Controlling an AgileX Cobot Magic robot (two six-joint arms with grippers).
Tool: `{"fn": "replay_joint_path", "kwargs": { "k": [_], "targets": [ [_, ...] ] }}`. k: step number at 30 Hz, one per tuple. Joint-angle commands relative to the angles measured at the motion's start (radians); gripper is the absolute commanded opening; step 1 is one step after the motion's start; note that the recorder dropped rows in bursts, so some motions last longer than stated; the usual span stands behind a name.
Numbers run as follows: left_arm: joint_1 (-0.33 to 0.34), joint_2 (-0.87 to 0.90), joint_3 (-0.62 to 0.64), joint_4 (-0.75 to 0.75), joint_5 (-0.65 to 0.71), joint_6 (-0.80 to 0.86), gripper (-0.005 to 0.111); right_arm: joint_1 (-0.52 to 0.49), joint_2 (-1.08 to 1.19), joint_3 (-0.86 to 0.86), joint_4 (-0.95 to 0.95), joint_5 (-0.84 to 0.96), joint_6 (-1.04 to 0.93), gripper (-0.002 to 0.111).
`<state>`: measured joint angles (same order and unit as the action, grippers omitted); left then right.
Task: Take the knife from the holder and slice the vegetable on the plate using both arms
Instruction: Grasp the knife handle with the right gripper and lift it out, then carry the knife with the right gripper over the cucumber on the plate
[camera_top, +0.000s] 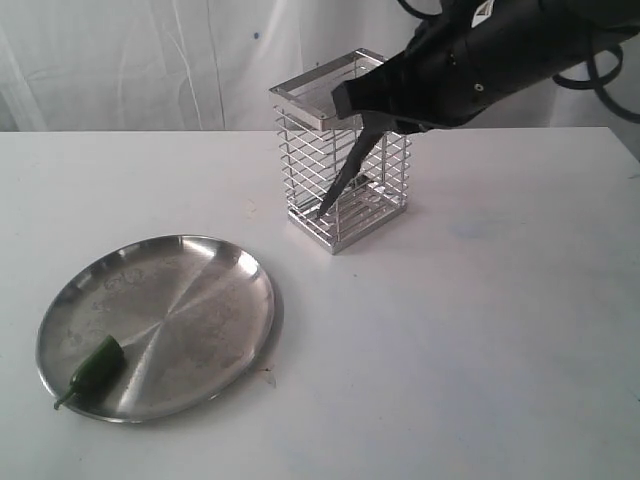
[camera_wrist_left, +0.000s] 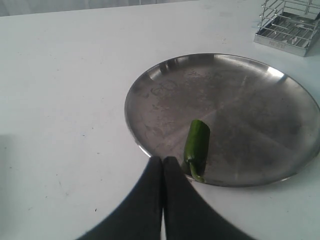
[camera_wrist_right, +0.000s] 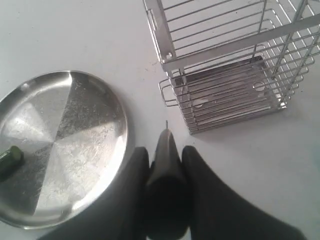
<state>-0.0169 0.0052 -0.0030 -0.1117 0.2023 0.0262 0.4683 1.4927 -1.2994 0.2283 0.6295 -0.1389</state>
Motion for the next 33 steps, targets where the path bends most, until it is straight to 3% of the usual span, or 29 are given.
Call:
{"fn": "replay_joint_path", "kwargs": {
  "k": [1,7,17,25,33],
  "targets": [
    [-0.007,-0.005,0.003,-0.004,-0.001,0.0,0.0,0.002,-0.089,0.056,-0.001,-0.001,-0.025,0.006],
    [-0.007,-0.005,0.003,-0.004,-0.001,0.0,0.0,0.071,-0.239,0.212,0.012,-0.159,-0.068,0.0],
    [-0.007,-0.005,0.003,-0.004,-0.001,0.0,0.0,0.319,-0.443,0.478,0.056,-0.598,-0.066,0.0],
    [-0.007,-0.005,0.003,-0.004,-0.001,0.0,0.0,0.48,-0.382,0.657,0.049,-0.959,-0.064,0.0],
    [-0.007,-0.005,0.003,-0.004,-0.001,0.0,0.0,0.617,-0.165,0.663,0.007,-1.167,-0.064,0.0]
  ]
}}
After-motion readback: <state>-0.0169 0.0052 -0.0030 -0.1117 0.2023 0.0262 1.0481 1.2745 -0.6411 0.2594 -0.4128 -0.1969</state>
